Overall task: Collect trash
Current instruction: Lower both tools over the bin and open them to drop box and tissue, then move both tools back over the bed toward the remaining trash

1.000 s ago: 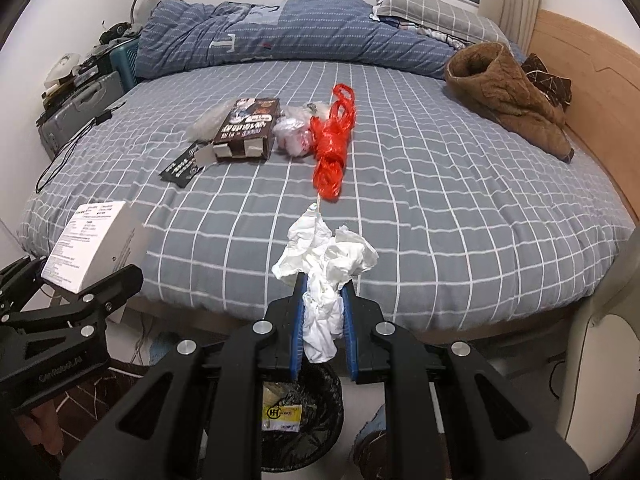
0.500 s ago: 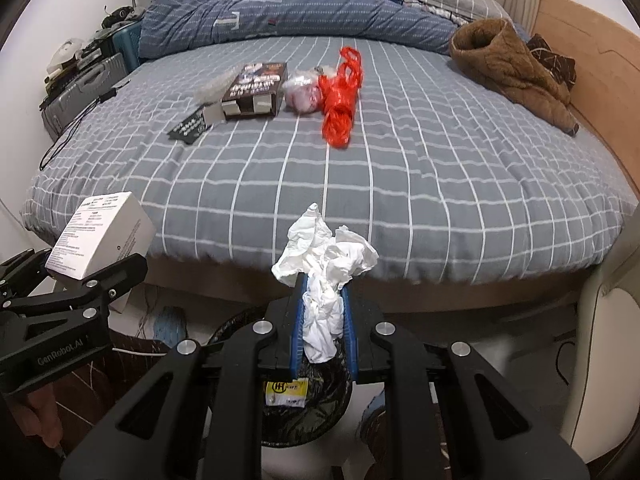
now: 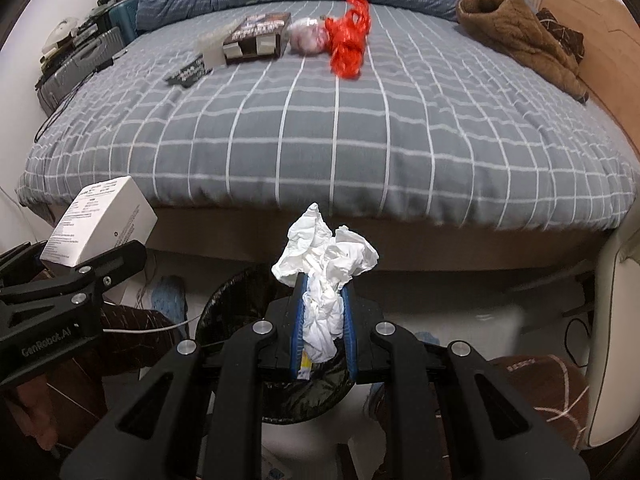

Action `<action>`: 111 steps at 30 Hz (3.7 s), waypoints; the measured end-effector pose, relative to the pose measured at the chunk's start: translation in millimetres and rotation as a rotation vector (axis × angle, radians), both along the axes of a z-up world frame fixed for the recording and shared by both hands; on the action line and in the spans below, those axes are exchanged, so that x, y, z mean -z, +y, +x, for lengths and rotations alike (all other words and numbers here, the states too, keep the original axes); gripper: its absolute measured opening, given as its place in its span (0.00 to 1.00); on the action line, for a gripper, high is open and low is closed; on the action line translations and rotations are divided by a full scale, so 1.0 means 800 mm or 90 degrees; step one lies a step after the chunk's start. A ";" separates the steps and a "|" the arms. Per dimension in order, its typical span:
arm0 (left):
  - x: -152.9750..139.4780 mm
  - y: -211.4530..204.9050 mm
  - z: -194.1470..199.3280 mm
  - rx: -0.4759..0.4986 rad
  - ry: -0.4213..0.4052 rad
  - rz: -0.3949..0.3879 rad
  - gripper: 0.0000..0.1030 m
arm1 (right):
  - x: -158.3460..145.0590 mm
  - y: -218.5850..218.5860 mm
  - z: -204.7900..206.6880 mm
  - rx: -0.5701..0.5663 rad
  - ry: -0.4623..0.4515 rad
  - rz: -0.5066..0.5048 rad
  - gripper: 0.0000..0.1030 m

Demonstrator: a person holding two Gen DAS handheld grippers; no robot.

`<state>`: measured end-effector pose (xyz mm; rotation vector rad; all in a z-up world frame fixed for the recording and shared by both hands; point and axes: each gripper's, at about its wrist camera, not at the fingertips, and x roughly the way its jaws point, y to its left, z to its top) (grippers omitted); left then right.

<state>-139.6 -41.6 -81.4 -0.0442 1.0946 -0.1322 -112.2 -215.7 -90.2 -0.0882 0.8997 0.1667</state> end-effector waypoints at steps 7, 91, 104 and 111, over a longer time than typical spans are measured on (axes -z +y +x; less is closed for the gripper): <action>0.034 -0.002 -0.004 0.001 0.030 -0.010 0.72 | 0.041 -0.001 0.001 0.002 0.043 0.008 0.15; 0.123 0.113 0.031 -0.076 0.071 0.045 0.94 | 0.150 0.101 0.060 -0.057 0.148 -0.033 0.80; 0.046 0.101 0.030 -0.072 -0.005 0.044 0.94 | 0.052 0.055 0.053 -0.010 0.032 -0.017 0.92; 0.006 0.094 0.030 -0.065 -0.041 0.040 0.94 | 0.006 0.048 0.050 -0.013 -0.011 -0.011 0.92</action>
